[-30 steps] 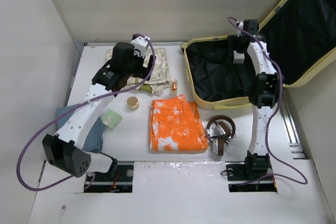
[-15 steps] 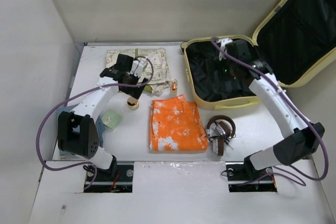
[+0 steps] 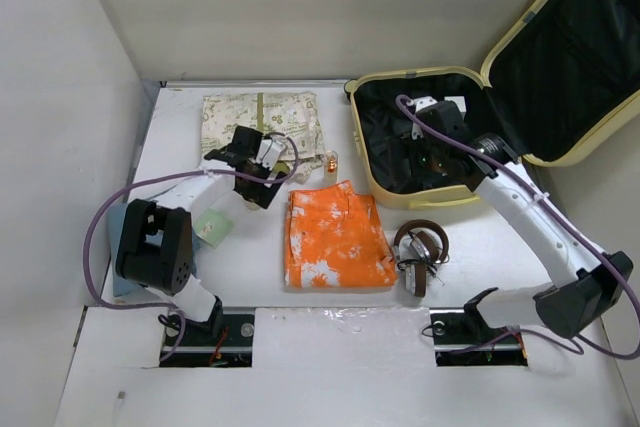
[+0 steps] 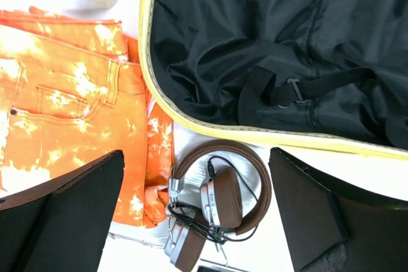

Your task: Pack the luggage

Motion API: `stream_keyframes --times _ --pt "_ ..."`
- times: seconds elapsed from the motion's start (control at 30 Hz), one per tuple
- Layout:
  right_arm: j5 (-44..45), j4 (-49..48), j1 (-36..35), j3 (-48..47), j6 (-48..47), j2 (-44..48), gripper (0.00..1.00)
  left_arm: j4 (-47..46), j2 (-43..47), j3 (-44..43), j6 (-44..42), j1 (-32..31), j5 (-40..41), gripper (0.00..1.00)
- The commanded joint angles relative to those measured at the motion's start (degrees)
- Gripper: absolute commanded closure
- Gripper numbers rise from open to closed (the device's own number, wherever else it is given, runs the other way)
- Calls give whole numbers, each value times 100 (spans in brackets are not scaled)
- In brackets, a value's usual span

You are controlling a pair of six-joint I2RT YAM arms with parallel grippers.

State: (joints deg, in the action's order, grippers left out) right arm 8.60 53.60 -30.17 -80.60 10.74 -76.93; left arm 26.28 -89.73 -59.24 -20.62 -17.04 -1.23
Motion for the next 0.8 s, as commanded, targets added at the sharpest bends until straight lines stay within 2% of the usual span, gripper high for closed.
stream_keyframes --times 0.0,0.2,0.3,0.4,0.43,0.47,0.53,0.63,0.7,0.77 --pt "282 -17 -85 62 200 292 1 -589 -27 44 190 -1 176 12" --pt "388 36 -85 114 200 398 1 -668 -308 220 190 51 115 31" --pt "449 36 -85 54 200 398 1 -721 -308 325 190 51 115 36" --pt "502 89 -85 53 200 450 1 -774 -308 265 243 51 45 55" --pt "502 89 -146 53 200 450 1 -695 -308 264 243 51 44 55" --pt "502 89 -147 53 200 511 1 -695 -308 177 243 51 -17 66" --pt "502 89 -225 53 113 512 1 -555 -308 89 243 51 -17 82" --pt "450 -77 -427 53 -194 722 1 -318 -72 -191 243 51 -148 100" --pt "196 -297 -612 175 -607 933 1 103 61 -438 104 51 -340 100" --pt "-497 -848 -735 298 -731 1126 1 464 297 -928 -73 51 -535 100"
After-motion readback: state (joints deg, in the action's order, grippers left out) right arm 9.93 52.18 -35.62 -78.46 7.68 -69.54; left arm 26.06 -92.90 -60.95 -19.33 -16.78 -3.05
